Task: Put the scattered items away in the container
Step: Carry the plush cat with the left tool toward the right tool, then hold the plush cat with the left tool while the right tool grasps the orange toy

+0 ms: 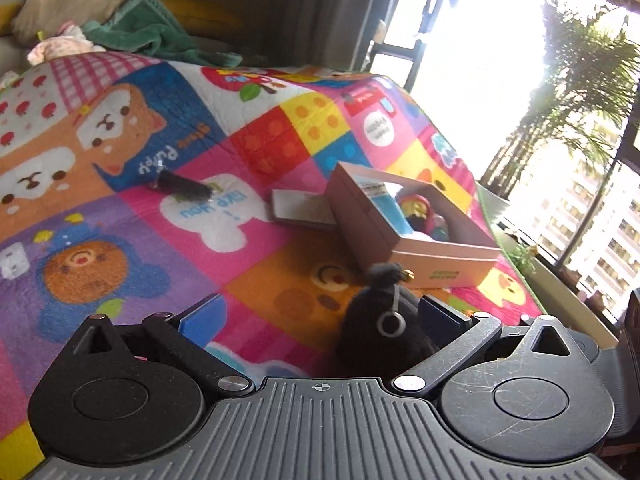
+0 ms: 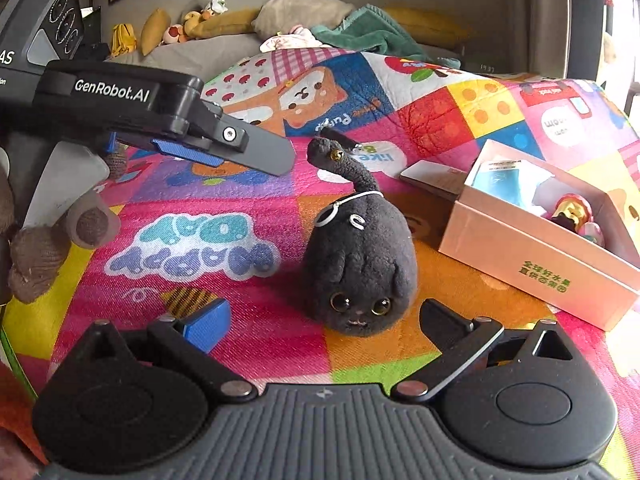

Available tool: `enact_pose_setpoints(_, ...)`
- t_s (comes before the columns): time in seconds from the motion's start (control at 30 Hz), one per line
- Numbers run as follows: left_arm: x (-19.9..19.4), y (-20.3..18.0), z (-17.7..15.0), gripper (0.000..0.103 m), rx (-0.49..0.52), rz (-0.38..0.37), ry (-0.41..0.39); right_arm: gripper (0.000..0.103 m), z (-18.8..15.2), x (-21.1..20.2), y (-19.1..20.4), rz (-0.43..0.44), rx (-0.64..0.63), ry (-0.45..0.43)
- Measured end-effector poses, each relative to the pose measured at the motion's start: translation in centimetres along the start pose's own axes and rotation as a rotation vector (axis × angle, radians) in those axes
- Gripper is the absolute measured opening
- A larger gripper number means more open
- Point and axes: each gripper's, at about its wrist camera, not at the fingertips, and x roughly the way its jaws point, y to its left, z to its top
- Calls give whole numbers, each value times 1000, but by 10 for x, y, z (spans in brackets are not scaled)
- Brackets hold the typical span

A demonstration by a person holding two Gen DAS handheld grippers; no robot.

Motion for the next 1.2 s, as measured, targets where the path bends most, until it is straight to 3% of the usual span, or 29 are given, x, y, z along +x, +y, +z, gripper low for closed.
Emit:
enact_pose_setpoints(0.1, 16, -22, -8, 103, 51, -47, 39, 101, -15, -23, -9, -74, -28, -28)
enact_pose_setpoints(0.3, 56, -55, -20, 103, 92, -35, 90, 103, -46, -54, -43, -262, 61, -33)
enact_pose_setpoints(0.5, 86, -69, -29, 103, 264, 171, 143, 103, -52, -42, -74, -378, 199, -16)
enact_pose_setpoints(0.6, 84, -57, -31, 103, 279, 179, 173, 101, -47, -33, -86, -361, 268, -19)
enact_pose_setpoints(0.7, 77, -49, -35, 103, 331, 204, 181, 85, -39, -24, -96, -310, 317, -15)
enact_pose_setpoints(0.9, 64, -30, -34, 103, 336, 227, 191, 84, -30, 0, -113, -281, 378, 20)
enact_pose_setpoints(1.03, 58, -14, -33, 103, 252, 126, 210, 71, -25, 7, -116, -271, 372, 37)
enact_pose_setpoints(1.1, 53, -14, -33, 103, 219, 84, 180, 56, -24, 11, -116, -274, 358, 52)
enact_pose_setpoints(1.2, 51, -27, -27, 103, 229, 48, 126, 52, -23, 15, -115, -268, 349, 71)
